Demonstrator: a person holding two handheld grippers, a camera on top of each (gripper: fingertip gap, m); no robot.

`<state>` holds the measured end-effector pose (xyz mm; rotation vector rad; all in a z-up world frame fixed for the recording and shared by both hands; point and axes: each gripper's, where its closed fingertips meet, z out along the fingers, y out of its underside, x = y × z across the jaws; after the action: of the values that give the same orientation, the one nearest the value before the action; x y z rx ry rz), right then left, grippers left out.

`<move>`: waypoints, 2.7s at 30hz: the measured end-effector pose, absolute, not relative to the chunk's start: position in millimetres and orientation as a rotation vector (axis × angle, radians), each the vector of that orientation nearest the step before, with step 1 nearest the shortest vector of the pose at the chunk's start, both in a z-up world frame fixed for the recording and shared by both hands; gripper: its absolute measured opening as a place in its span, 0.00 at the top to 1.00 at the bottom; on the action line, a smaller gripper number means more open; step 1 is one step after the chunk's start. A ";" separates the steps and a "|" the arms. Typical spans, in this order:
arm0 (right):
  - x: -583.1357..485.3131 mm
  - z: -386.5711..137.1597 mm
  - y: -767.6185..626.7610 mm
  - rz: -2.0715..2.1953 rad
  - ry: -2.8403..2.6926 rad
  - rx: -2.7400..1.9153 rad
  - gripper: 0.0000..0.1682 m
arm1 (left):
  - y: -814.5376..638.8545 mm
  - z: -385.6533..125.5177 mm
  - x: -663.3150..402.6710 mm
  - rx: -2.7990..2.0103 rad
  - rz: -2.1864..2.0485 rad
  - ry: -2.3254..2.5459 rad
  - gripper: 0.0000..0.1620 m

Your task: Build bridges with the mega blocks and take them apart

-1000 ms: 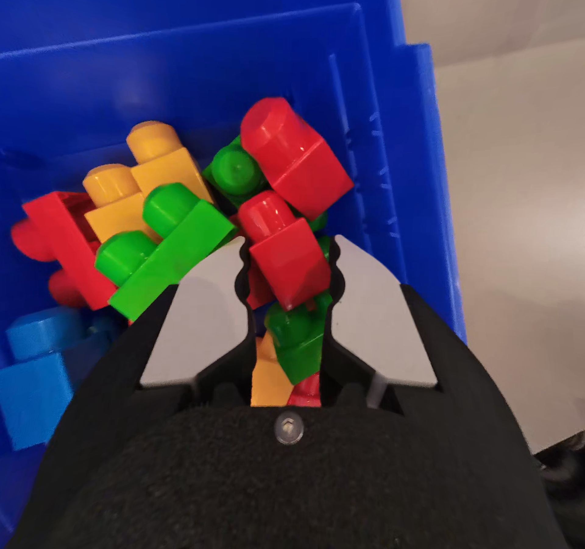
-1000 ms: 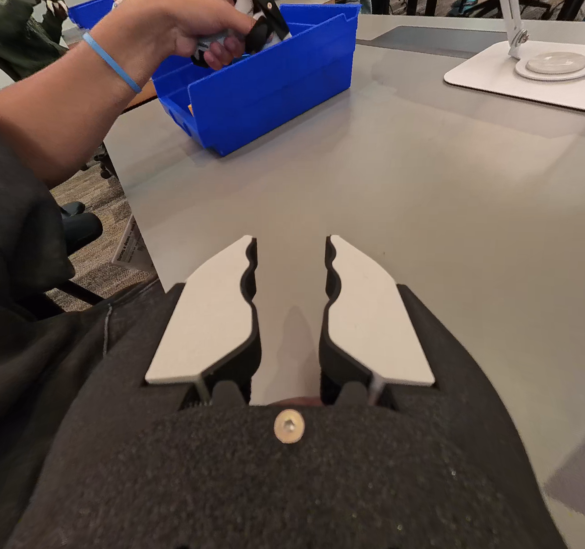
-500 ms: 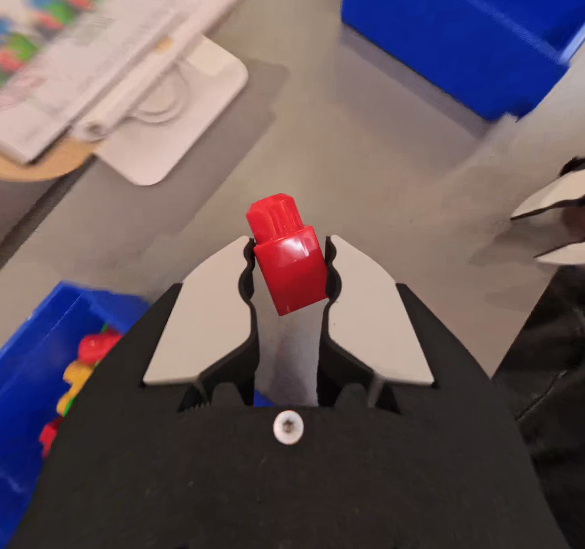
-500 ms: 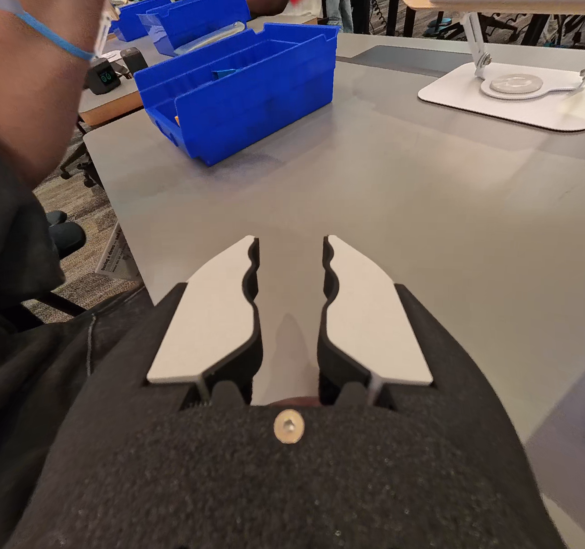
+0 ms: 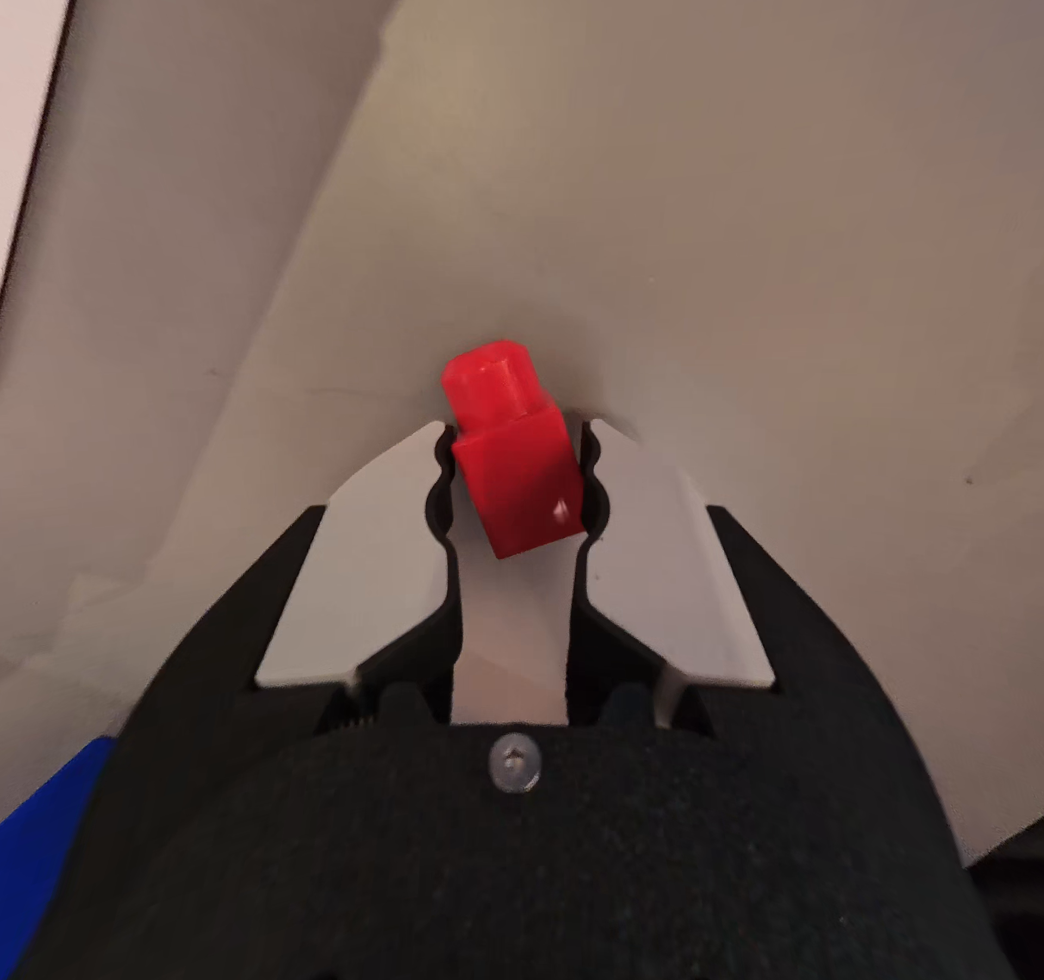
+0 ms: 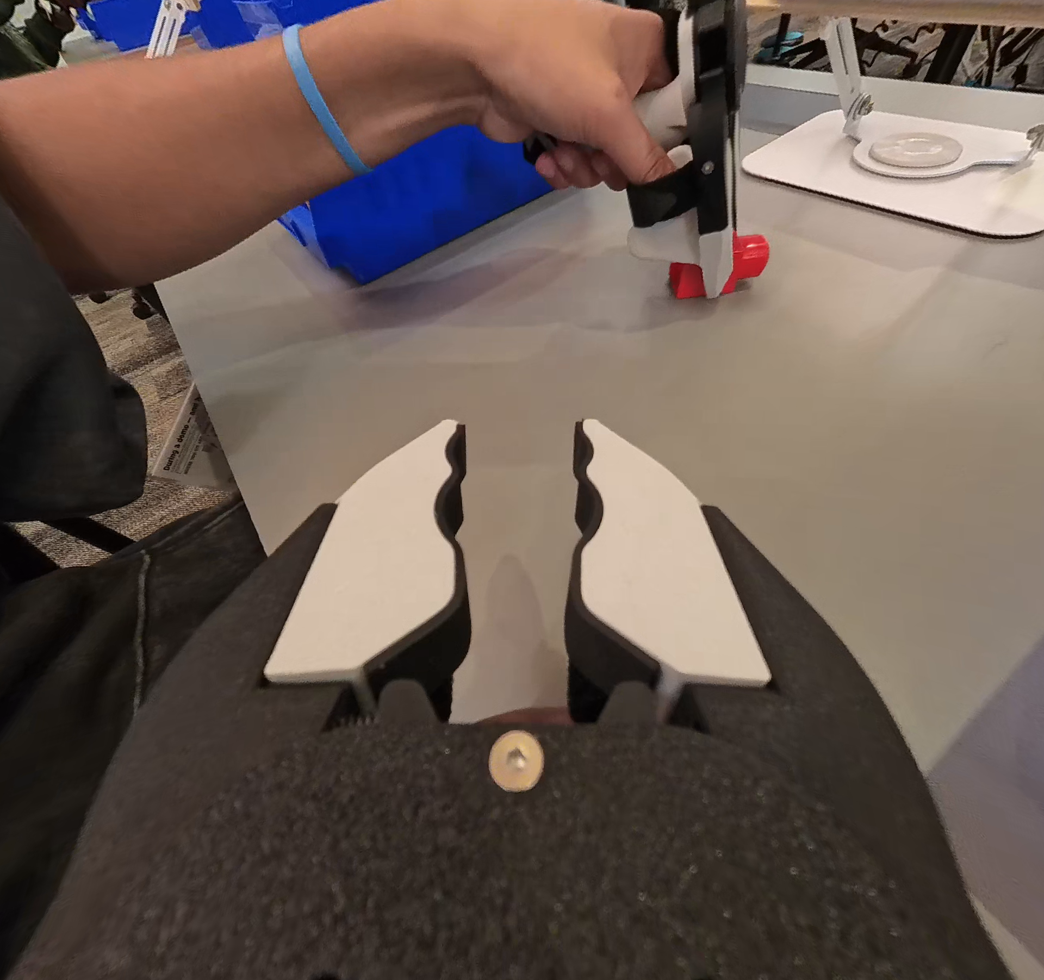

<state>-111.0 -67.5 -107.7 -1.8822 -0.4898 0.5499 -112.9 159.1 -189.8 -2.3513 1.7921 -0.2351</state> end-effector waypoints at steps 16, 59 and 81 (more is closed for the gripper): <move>-113.7 -114.0 -71.1 0.586 -0.499 -1.905 0.79 | -33.4 -102.9 -251.6 -2.091 -0.890 1.182 0.59; -125.2 -139.2 -68.7 0.570 -0.590 -1.989 0.79 | 264.5 -145.1 -418.2 -3.052 -0.122 -0.006 0.53; -110.5 -131.5 -62.8 0.511 -0.523 -1.948 0.80 | 72.7 -154.7 -165.6 -2.240 -0.132 2.005 0.53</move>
<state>-110.5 -62.8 -131.5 -1.9485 -0.5226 0.5112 -165.6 72.7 -154.7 -2.2404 2.0055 -0.1321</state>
